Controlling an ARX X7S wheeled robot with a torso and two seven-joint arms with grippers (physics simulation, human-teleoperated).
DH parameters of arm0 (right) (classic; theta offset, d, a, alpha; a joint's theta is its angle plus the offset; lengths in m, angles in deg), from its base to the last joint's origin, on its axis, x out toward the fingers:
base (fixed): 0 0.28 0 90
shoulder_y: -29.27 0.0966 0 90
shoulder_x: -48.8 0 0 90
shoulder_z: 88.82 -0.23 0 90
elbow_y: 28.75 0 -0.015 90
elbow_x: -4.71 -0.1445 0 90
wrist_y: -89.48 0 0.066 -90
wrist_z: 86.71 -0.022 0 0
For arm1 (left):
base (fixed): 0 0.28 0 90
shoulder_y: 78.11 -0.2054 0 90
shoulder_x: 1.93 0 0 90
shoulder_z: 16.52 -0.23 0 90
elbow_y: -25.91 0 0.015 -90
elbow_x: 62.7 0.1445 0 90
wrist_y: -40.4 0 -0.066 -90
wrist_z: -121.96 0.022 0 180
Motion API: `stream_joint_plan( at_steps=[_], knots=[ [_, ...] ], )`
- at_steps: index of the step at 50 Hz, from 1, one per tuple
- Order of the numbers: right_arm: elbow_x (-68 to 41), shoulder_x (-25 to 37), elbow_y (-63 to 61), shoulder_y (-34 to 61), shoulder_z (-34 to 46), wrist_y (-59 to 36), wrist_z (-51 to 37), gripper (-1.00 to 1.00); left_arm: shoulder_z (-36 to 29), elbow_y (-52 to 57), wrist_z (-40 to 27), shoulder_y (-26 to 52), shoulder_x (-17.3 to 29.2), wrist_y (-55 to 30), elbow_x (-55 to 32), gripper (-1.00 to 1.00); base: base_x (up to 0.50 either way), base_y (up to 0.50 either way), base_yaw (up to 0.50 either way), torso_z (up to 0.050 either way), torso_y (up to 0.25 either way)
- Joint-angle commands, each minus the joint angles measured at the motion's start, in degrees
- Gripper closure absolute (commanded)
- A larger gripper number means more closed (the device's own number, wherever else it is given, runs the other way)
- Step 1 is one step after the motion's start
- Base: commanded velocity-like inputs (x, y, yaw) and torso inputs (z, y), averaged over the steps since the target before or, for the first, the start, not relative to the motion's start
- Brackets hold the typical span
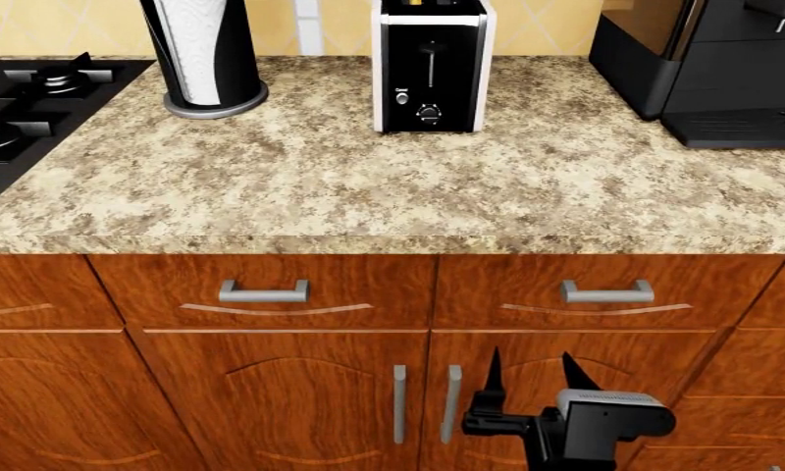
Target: Push down the lever of the toaster to turn it on.
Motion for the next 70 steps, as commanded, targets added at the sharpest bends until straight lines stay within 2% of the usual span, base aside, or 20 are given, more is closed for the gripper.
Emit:
stream_joint_plan(
  at_steps=[1,6,9,10,11,13,14,17,18,20,24,31,39,70],
  knots=[
    [-1.52,0.63,-7.73,-1.51,0.28,-3.38,-2.24,-1.00,5.57,4.33,-2.25,-1.87,1.29,1.91,-5.36,-1.00,0.00,0.00,0.00,0.000,0.000],
    [-2.71,3.90,-33.22,-2.63,2.00,-20.17,-6.23,-1.00,3.94,4.55,-3.83,-0.08,2.83,-0.40,-2.79,-1.00,0.00,0.00,0.00,0.000,0.000],
    [-5.34,6.39,-52.66,2.18,2.35,-37.79,-10.35,-1.00,3.13,4.48,-4.13,0.60,3.37,-1.28,-1.98,-1.00,0.00,0.00,0.00,0.000,0.000],
    [-7.82,6.65,-58.95,5.83,1.45,-46.30,-12.19,-1.00,2.89,4.37,-4.13,0.79,3.46,-1.48,-1.82,-1.00,0.00,0.00,0.00,0.000,0.000],
    [-16.41,14.94,-59.93,11.80,4.31,-46.90,-20.78,-1.00,2.56,4.26,-4.18,1.03,3.61,-1.76,-1.58,-1.00,0.00,0.00,0.00,0.000,0.000],
    [-33.60,32.13,-59.94,28.99,19.59,-39.37,-37.97,-1.00,1.22,4.23,-5.07,2.18,4.45,-3.01,-0.36,-1.00,0.00,0.00,0.00,0.000,0.000],
    [-42.19,38.57,-59.93,37.59,25.74,-37.26,-46.57,-1.00,0.50,4.27,-5.67,2.86,4.95,-3.72,0.38,-1.00,0.00,0.00,0.00,0.000,0.000],
    [-67.98,38.13,-57.34,63.37,27.65,-40.51,-72.35,-1.00,-1.99,4.42,-7.22,5.00,6.52,-5.92,2.62,-1.00,0.00,0.00,0.00,0.000,0.000],
    [-76.57,37.08,-54.63,71.96,28.14,-42.02,-77.16,-1.00,-2.43,4.53,-7.51,5.37,6.85,-6.33,2.99,-1.00,0.00,0.00,0.00,0.000,0.000],
    [-89.58,35.09,-48.49,83.87,29.61,-45.07,-80.14,-1.00,-2.65,4.67,-7.64,5.57,7.11,-6.53,3.06,-1.00,0.00,0.00,0.00,0.000,0.000],
    [-92.33,31.06,-37.12,95.61,32.36,-49.62,-79.20,-1.00,-2.30,5.01,-7.53,5.44,7.24,-6.18,2.40,-1.00,0.00,0.00,0.00,0.000,0.000],
    [-84.34,27.39,-25.00,96.63,36.96,-52.95,-71.07,-1.00,-1.71,5.31,-7.34,5.08,7.31,-5.80,1.86,-1.00,0.00,0.00,0.00,0.000,0.000],
    [-79.60,26.01,-21.67,94.47,38.77,-52.21,-66.46,-1.00,-0.77,5.28,-6.78,4.23,6.87,-5.17,0.89,-1.00,0.30,0.00,0.00,0.000,0.000],
    [-77.90,27.36,-22.25,92.67,38.69,-50.95,-66.28,-1.00,-0.30,5.14,-6.28,4.16,6.22,-5.12,0.55,-1.00,0.50,0.00,0.00,0.000,0.000]
  ],
)
